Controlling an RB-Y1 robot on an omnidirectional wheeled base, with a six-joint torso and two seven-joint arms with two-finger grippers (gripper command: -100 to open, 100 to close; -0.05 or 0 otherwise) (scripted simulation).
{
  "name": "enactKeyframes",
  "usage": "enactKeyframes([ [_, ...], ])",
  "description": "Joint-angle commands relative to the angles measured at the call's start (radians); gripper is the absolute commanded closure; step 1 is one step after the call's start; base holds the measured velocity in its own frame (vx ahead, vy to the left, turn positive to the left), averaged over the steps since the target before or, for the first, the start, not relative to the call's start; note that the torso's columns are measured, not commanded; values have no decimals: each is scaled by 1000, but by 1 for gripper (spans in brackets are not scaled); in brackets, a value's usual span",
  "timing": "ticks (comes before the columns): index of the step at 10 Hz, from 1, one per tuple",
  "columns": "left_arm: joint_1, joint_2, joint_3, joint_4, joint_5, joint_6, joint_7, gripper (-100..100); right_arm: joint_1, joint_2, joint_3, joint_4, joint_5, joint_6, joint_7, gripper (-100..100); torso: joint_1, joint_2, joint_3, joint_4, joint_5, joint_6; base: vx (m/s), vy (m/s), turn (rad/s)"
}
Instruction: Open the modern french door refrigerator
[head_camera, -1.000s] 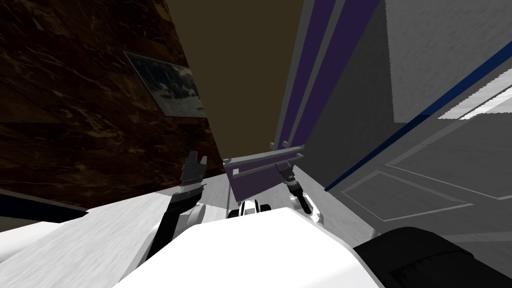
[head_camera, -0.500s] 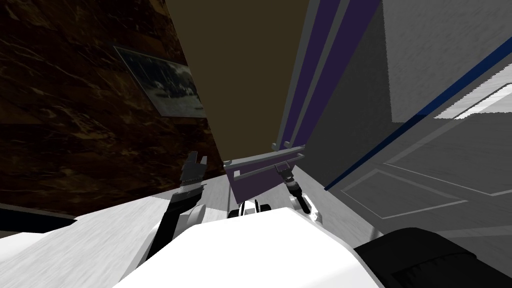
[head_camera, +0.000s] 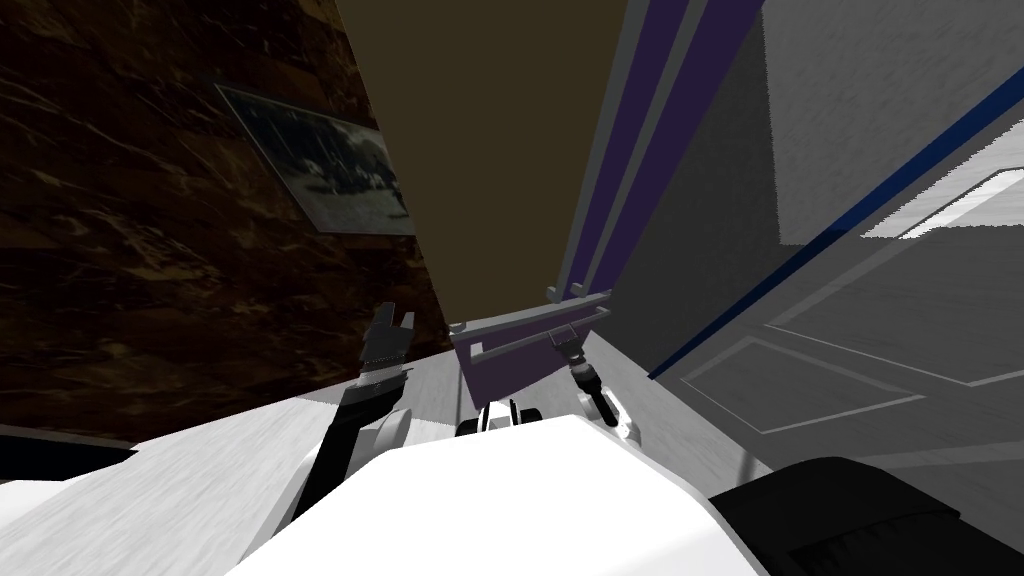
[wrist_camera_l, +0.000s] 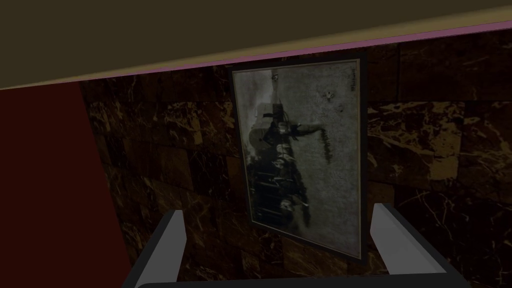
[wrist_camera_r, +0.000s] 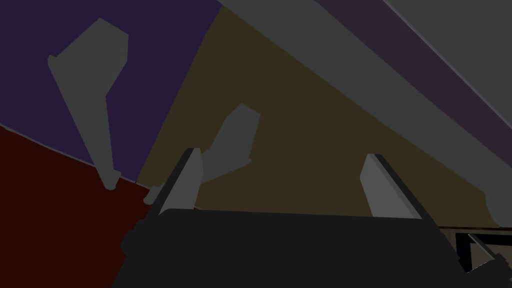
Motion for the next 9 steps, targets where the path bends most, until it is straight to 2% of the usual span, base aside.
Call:
enactKeyframes([
  [1, 0, 0, 0, 0, 0, 0, 0, 0, -5, -1, -2, 18, 8, -8, 62, -100, 0, 0, 0, 0, 0, 0, 11, 27, 0],
  [2, 0, 0, 0, 0, 0, 0, 0, 0, -21, 1, -3, 63, 25, -23, 99, -100, -2, 0, 0, 0, 0, 0, 21, 46, -52],
  [4, 0, 0, 0, 0, 0, 0, 0, 0, -21, 1, -3, 63, 25, -23, 137, -100, -1, 0, 0, 0, 0, 0, 13, 31, -13],
  [5, 0, 0, 0, 0, 0, 0, 0, 0, -38, 3, -4, 108, 42, -38, 174, -100, -2, 1, 0, 0, 0, 0, 4, 37, -50],
  [7, 0, 0, 0, 0, 0, 0, 0, 0, -38, 3, -4, 108, 42, -38, 210, -100, 0, 0, 0, 0, 0, 0, 5, 34, -14],
  [8, 0, 0, 0, 0, 0, 0, 0, 0, -55, 7, -5, 151, 59, -52, 250, -100, -1, 0, 0, 0, 0, 0, 11, 29, -55],
  [9, 0, 0, 0, 0, 0, 0, 0, 0, -55, 7, -5, 151, 59, -52, 277, -100, -1, 0, 0, 0, 0, 0, 9, 39, -36],
])
